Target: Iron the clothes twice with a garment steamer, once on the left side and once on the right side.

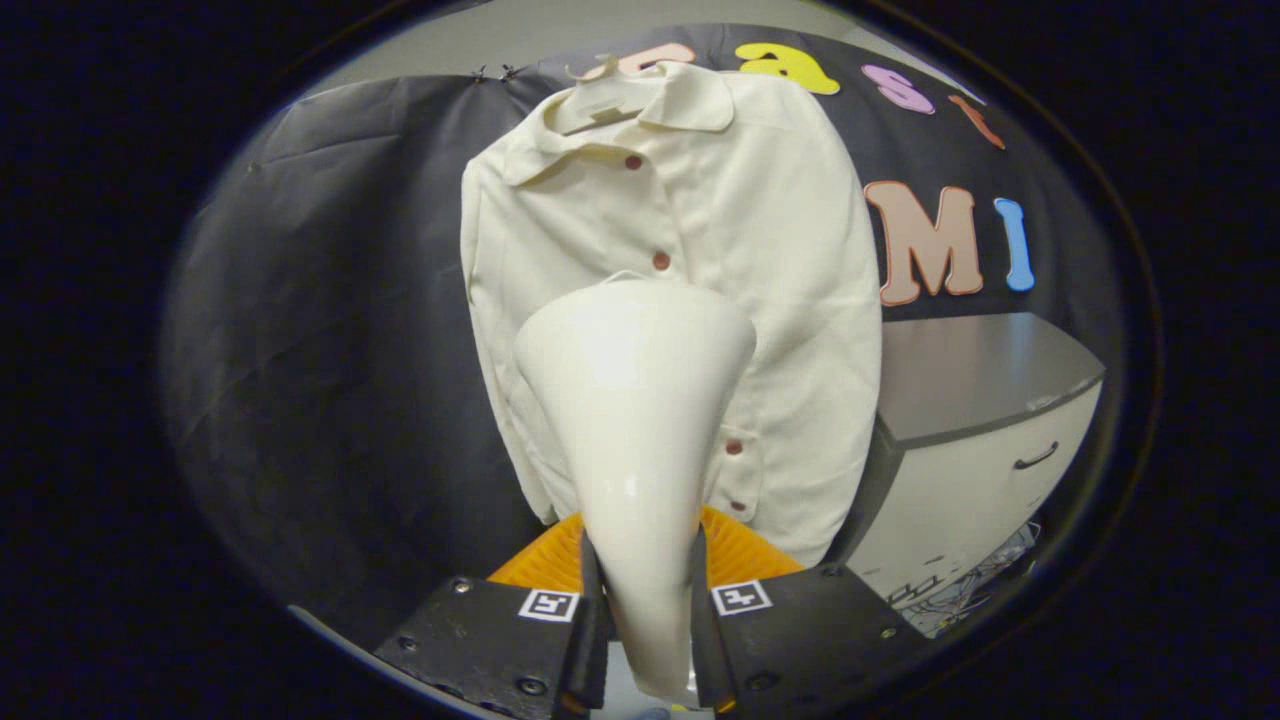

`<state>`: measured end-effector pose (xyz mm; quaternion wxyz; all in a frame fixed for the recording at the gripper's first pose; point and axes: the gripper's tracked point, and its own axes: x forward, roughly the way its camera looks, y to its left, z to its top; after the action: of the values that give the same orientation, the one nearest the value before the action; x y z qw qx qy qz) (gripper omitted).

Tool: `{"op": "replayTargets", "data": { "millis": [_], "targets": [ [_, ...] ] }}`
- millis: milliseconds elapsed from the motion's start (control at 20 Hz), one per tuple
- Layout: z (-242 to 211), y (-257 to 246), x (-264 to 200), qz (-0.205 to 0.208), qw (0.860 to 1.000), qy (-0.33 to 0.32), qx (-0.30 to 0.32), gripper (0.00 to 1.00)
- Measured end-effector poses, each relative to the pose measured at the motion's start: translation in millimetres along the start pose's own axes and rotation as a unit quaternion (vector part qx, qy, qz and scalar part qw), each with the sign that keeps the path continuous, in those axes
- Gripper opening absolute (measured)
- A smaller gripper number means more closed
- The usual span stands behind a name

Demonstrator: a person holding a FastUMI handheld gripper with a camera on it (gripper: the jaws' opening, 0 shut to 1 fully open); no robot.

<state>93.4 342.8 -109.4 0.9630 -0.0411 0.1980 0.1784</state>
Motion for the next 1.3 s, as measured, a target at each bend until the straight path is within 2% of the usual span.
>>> {"op": "replayTargets", "data": {
  "millis": [300,750,1000,1300],
  "targets": [
    [69.9,-25.0,-6.3,-0.008,0.998,-0.062,0.029,0.34],
    [133.7,-40.3,28.4,0.008,0.994,-0.079,0.08,0.34],
    [144.2,-40.4,43.5,0.009,0.993,-0.071,0.091,0.34],
    [124.2,-37.5,50.6,0.005,0.996,-0.058,0.069,0.34]
  ]
}}
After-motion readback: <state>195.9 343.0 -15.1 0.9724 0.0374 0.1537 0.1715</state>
